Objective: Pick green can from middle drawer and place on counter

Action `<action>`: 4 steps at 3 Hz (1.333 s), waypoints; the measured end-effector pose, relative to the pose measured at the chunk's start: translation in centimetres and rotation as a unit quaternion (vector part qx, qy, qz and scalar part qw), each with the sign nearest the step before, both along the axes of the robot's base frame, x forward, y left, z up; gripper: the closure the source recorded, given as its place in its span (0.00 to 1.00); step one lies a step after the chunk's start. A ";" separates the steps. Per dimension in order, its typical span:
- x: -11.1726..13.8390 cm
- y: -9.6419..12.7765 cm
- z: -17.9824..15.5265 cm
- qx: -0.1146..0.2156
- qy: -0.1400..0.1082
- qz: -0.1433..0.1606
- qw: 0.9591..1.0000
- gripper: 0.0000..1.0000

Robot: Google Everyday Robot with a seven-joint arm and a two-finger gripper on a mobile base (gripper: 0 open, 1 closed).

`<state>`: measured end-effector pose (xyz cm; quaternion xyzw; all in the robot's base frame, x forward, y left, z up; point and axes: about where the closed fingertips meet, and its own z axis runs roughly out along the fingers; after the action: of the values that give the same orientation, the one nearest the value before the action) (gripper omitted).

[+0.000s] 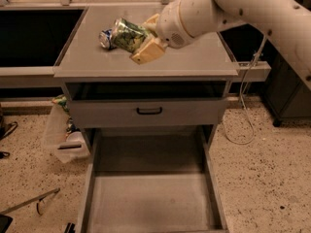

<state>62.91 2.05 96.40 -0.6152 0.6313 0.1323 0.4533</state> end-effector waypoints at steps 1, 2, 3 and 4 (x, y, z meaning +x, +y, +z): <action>6.8 -1.1 -2.2 -0.027 0.023 -0.026 0.999 1.00; 13.4 -3.4 -3.8 -0.035 0.046 -0.106 0.993 1.00; 16.6 -5.2 -7.1 -0.025 0.096 -0.172 0.980 1.00; 17.2 -5.8 -10.9 -0.027 0.153 -0.186 0.970 1.00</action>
Offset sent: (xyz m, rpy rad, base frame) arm 0.2191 -0.0748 -0.0493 -0.0464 0.1814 -0.4935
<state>80.06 -3.80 85.52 -0.4717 0.7996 0.1210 0.3514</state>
